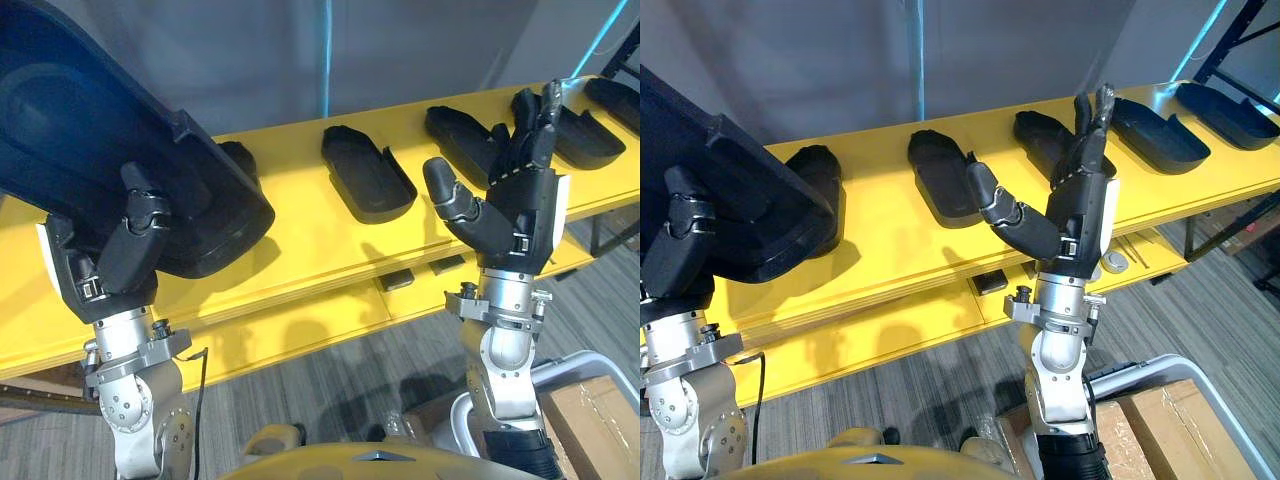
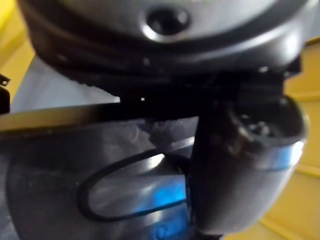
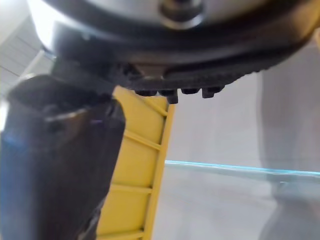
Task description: Walk over and take three plastic housings, then place them on the shelf
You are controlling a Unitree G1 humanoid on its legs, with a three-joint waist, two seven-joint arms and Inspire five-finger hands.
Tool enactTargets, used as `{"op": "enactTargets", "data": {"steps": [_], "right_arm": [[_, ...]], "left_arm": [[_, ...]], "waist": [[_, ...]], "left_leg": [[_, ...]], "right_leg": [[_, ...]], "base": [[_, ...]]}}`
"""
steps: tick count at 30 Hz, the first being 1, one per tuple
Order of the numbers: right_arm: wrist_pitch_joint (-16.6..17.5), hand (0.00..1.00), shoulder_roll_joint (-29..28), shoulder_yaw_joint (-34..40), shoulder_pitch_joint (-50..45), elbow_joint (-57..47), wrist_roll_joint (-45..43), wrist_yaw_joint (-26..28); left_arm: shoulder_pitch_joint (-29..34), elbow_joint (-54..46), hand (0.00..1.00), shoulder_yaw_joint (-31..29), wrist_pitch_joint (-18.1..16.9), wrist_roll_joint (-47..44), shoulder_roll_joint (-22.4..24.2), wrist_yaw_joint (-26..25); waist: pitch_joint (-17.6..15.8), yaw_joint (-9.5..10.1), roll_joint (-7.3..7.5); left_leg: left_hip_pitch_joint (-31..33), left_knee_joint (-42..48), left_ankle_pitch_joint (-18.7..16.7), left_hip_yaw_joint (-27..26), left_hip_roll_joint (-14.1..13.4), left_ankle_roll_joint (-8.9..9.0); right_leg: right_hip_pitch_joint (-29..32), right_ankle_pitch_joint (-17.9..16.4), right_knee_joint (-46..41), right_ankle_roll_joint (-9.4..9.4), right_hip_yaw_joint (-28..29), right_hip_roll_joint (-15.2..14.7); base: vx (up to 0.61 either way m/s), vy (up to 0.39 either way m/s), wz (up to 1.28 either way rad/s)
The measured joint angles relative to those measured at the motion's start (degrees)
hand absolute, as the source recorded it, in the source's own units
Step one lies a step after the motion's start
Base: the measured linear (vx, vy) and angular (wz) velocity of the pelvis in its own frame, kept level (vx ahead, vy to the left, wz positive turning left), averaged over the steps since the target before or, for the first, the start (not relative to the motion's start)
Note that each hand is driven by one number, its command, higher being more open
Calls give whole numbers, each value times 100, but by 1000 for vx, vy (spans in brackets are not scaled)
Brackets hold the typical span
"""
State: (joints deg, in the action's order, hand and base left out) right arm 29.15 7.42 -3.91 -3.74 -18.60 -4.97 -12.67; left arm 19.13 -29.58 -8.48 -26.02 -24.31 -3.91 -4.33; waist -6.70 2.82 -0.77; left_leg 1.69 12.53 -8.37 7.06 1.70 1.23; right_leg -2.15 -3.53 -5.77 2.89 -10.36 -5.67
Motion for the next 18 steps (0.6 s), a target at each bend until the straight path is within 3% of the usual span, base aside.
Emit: {"op": "enactTargets", "data": {"steps": [2,5,6,7,10,11,12,13,15,16,17,18], "right_arm": [[-7,100,-128,-17,-43,3,-14,-20],[-62,100,-71,150,-151,26,75,-279],[-90,100,-39,202,-166,49,99,-307],[-205,100,108,375,-194,184,177,-325],[-289,100,120,317,-194,624,149,-113],[-291,100,118,233,-172,724,129,-10],[-315,100,124,201,-169,756,111,36],[-396,100,136,148,-76,765,-9,157],[-413,100,210,-16,50,844,-237,259],[-412,100,234,-87,195,1018,-350,270],[-408,100,276,-148,356,1233,-491,273],[-408,100,275,-162,418,1321,-503,273]], "left_arm": [[131,2,0,121,13,-13,20,63],[124,54,0,230,13,-85,67,475],[126,55,0,256,13,-87,84,528],[131,53,0,349,12,-90,105,646],[146,180,0,336,12,36,61,455],[96,400,0,305,16,103,46,301],[70,543,0,307,29,199,44,210],[90,710,0,306,52,310,16,60],[124,978,0,313,137,526,12,-45],[157,1121,0,316,139,648,11,-35],[156,1224,0,330,180,726,2,12],[149,1225,0,330,235,756,-18,26]], "waist": [[41,-56,-60],[88,-233,-124],[105,-225,-155],[153,-209,-318],[162,-201,-244],[126,-260,-54],[101,-316,141],[99,-206,122],[138,-218,-75],[190,-245,-158],[248,-262,-252],[278,-326,-305]], "left_leg": [[108,-275,22,-203,-65,1],[216,-491,151,-1801,-649,-73],[223,-501,221,-1943,-697,-96],[210,-602,809,-2162,-791,-105],[231,-536,906,-2056,-469,-16],[475,-260,1211,-1998,-176,169],[637,3,1347,-1914,-21,198],[927,735,1058,-1891,-320,-111],[955,1194,936,-1540,-938,37],[809,1109,1066,-1296,-1138,43],[680,1025,852,-1149,-1066,355],[655,1026,609,-1213,-1007,408]], "right_leg": [[-22,-1,9,-2,-500,-95],[-153,-4,-7,-8,-1351,-366],[-153,-5,-23,-8,-1408,-391],[-165,-121,-181,36,-1449,-417],[-66,-464,-551,229,-1202,-779],[23,-525,-707,329,-1104,-1160],[130,-525,-784,359,-1056,-1423],[248,-444,-804,448,-812,-1543],[285,-414,-876,537,-554,-1556],[369,-387,-950,710,-320,-1639],[488,-342,-978,833,-84,-1742],[510,-321,-943,850,10,-1795]], "base": [[-100,-36,88],[-59,-8,153],[-14,115,128],[-6,171,83],[-57,196,46],[-91,194,33],[-115,166,-2],[-91,109,-33],[-102,311,-68],[-50,529,-90],[-21,499,-75],[-4,523,-27]]}}
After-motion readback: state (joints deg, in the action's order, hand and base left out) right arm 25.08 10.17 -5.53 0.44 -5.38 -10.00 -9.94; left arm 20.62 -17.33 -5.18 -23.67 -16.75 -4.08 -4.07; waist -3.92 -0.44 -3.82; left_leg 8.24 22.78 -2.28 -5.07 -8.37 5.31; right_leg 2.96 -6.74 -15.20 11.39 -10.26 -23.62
